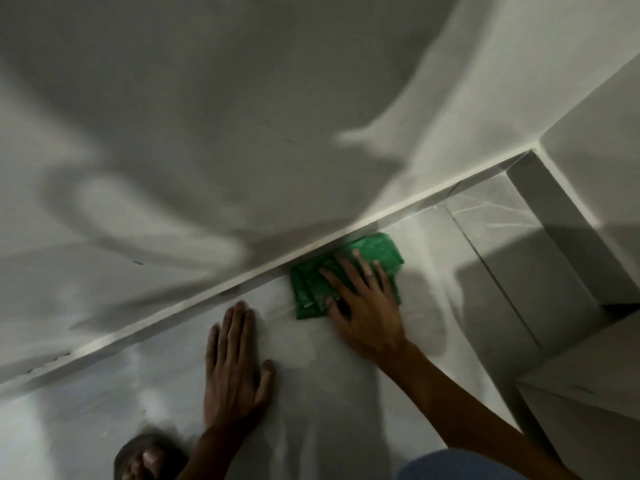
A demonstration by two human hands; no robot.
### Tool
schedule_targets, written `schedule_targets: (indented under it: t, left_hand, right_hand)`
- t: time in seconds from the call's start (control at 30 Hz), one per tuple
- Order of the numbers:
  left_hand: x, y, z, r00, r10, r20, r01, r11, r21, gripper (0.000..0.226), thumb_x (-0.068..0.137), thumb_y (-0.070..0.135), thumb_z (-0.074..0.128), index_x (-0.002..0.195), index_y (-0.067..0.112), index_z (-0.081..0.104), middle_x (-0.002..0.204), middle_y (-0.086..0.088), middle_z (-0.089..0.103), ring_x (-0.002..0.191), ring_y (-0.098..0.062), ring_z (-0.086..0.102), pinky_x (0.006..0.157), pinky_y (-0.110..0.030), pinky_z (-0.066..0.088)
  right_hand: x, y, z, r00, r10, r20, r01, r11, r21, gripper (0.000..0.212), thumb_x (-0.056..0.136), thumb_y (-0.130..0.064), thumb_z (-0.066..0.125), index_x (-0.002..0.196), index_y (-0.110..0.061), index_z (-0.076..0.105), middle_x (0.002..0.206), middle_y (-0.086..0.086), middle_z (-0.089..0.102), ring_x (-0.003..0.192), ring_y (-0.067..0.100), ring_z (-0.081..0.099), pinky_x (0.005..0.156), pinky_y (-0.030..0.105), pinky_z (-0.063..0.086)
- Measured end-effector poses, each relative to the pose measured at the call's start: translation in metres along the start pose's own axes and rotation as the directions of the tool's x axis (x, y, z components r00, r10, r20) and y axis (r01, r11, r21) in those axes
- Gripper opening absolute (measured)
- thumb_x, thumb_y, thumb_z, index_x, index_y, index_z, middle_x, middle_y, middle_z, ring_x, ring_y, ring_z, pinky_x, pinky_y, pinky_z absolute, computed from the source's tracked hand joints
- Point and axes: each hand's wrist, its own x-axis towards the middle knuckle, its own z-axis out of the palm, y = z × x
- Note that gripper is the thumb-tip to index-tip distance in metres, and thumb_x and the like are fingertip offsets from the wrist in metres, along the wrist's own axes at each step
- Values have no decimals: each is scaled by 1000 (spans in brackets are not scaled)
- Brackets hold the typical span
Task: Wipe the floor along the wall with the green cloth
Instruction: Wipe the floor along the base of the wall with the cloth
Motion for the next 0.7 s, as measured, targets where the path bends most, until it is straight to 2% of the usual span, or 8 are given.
schedule_targets:
  t: [0.1, 0.17, 0.27, 0.33, 0.43, 0.57, 0.7]
  left_hand:
    - [0, -1, -1, 1000, 3, -1, -3, 1000, -25, 92, 93, 43, 50, 174, 5, 27, 186, -14, 20, 174, -29, 16, 141, -53, 10]
    - [1, 0, -1, 1000, 2, 1, -2, 1000, -29, 92, 93, 43, 50, 174, 4, 28, 185, -15, 21, 174, -30, 17, 141, -53, 11]
    - [1, 1, 0, 1000, -3, 0, 3, 1000, -19, 91, 92, 44, 50, 172, 2, 32, 183, -17, 25, 172, -32, 22, 139, -56, 15]
    - [1, 0, 1, 1000, -3, 3, 3, 1000, -7, 91, 92, 45, 50, 171, 2, 33, 183, -18, 26, 172, -33, 23, 138, -58, 17]
    - [1, -2, 3, 1000, 7, -8, -7, 1000, -24, 92, 92, 44, 51, 172, 3, 32, 184, -16, 26, 172, -32, 22, 139, -56, 16]
    - [0, -4, 2, 1000, 8, -1, -8, 1000, -27, 93, 92, 43, 51, 173, 3, 30, 184, -16, 25, 173, -31, 21, 140, -55, 14]
    - [0, -4, 4, 1000, 4, 14, -3, 1000, -21, 96, 92, 46, 51, 174, 5, 25, 185, -15, 21, 173, -31, 19, 140, -56, 15]
  right_hand:
    - [6, 0, -3, 984, 175, 13, -176, 984, 38, 58, 105, -47, 45, 161, -29, 49, 178, 2, 32, 169, 32, 15, 135, 64, 14]
    - [8, -12, 2, 981, 194, 25, -195, 978, 72, 61, 102, -46, 46, 160, -25, 51, 176, 8, 37, 168, 35, 18, 136, 64, 8]
    - [5, -43, 14, 1000, 17, 18, -19, 993, 117, 59, 97, -43, 54, 153, -26, 60, 164, 13, 52, 161, 39, 36, 136, 61, 11]
    - [0, -61, 27, 997, -78, 10, 76, 987, 139, 58, 98, -43, 57, 155, -31, 57, 166, 10, 50, 161, 36, 36, 137, 57, 11]
    - [-4, -52, 31, 993, -120, -5, 120, 987, 106, 55, 107, -49, 53, 160, -36, 49, 172, 1, 44, 164, 29, 30, 136, 55, 17]
    - [-3, -8, 15, 999, 29, -31, -29, 1000, 11, 53, 110, -54, 42, 159, -34, 52, 172, 0, 45, 167, 28, 26, 135, 56, 19]
    - [1, -18, 13, 989, 149, -4, -149, 987, 59, 56, 108, -46, 43, 161, -30, 49, 176, 5, 37, 169, 33, 19, 136, 61, 14]
